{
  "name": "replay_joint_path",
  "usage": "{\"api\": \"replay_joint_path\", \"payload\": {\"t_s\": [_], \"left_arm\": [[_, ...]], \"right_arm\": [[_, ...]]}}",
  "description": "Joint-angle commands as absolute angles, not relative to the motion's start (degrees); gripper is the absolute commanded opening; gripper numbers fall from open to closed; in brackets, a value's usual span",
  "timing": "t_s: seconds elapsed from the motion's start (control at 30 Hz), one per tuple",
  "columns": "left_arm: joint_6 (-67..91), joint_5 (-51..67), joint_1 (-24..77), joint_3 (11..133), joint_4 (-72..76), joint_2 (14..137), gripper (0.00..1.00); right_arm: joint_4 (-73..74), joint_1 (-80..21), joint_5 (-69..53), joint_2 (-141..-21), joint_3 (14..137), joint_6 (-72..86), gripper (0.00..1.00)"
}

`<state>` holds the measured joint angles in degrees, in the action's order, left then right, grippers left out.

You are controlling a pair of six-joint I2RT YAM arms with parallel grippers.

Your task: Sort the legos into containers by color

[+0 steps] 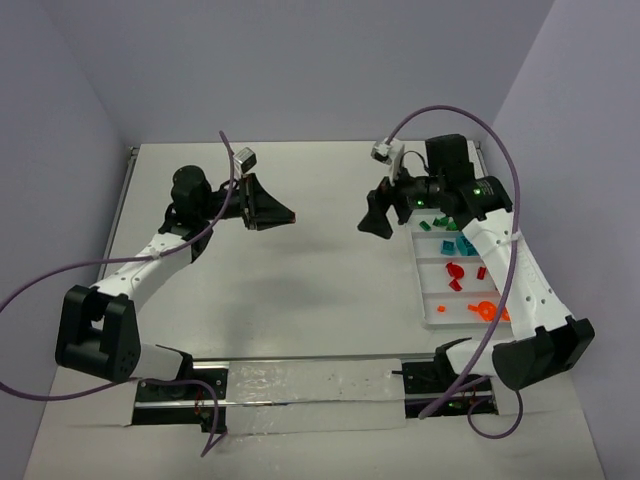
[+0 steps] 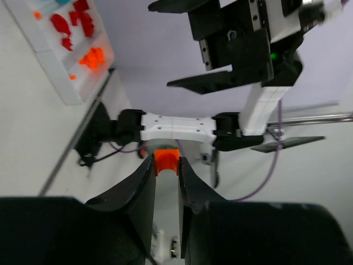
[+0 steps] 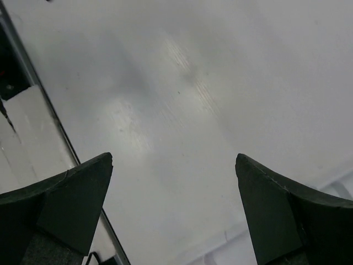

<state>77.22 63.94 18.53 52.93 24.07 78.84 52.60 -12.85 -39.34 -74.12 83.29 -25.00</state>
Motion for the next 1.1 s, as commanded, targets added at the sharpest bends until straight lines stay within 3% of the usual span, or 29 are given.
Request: {"api": "replay_joint_path", "payload": {"t_s": [0.0, 0.37, 0.6, 0.9, 1.07], "left_arm": [[97.3, 69.3, 18.5, 53.2, 47.0, 78.3, 0.0], [98.4, 69.0, 18.8, 53.0, 39.6, 78.8, 0.0], [93.9, 69.6, 21.3, 54.3, 36.0, 78.9, 0.0], [91.7, 69.5, 22.9, 53.3, 34.4, 77.9, 0.0], [91.4, 69.6, 22.9, 53.4, 34.2, 78.0, 0.0]], "right_arm": [[42.4, -19.8, -45.2, -72.9, 87.3, -19.2, 0.97], [43.1, -30.6, -51.8, -79.6, 95.7, -21.4, 0.95], [44.1, -38.3, -46.1, -83.4, 98.5, -27.0, 0.94], [44.7, -40.5, -42.1, -85.4, 99.5, -30.0, 0.79], [44.4, -40.7, -41.7, -85.2, 99.4, -29.5, 0.57]]}}
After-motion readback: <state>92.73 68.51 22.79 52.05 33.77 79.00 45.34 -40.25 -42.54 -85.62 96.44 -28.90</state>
